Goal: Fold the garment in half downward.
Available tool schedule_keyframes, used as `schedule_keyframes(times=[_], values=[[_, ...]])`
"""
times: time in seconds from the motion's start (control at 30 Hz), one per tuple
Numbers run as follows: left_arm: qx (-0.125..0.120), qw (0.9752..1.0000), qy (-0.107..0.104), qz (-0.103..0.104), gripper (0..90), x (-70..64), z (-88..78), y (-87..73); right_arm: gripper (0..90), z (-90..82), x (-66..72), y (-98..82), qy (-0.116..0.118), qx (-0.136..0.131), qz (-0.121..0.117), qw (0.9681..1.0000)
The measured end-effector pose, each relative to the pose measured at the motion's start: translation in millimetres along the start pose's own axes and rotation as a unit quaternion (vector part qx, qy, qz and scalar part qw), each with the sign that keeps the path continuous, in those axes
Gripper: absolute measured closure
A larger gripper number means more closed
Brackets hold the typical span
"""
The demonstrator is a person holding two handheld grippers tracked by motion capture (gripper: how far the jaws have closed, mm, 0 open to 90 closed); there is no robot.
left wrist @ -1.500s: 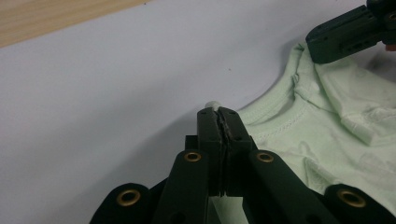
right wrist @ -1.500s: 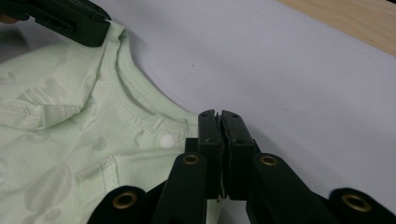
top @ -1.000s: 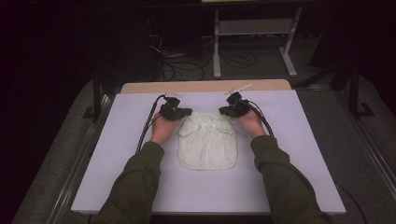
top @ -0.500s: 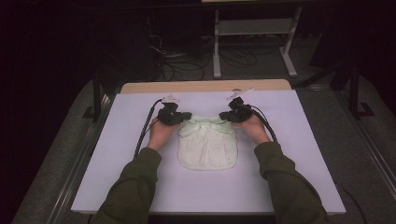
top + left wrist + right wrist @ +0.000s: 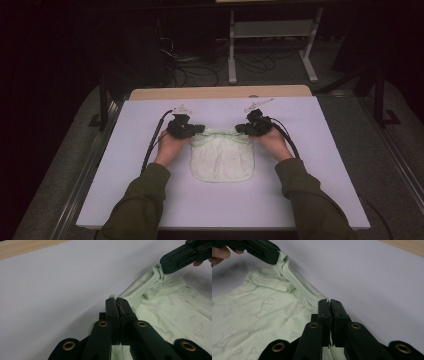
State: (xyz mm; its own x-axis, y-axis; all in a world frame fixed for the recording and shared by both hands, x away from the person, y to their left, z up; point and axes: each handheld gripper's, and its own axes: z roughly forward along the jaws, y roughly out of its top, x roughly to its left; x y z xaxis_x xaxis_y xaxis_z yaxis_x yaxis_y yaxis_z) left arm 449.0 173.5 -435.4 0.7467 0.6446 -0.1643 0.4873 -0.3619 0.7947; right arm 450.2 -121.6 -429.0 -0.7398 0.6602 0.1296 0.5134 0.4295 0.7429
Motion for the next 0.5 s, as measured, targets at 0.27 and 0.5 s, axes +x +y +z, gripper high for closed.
schedule_keyframes(times=[0.27,0.5], values=[[-0.008,1.0000,-0.001,-0.001,88.9,-8.9,-7.8,-1.3,86.2,-7.3,7.3,-3.9,0.002,-0.007,-0.004,1.0000],[-0.004,1.0000,-0.007,0.000,88.9,-13.8,-10.2,-6.3,86.2,-12.1,13.6,-11.4,0.007,-0.010,-0.010,0.9999]])
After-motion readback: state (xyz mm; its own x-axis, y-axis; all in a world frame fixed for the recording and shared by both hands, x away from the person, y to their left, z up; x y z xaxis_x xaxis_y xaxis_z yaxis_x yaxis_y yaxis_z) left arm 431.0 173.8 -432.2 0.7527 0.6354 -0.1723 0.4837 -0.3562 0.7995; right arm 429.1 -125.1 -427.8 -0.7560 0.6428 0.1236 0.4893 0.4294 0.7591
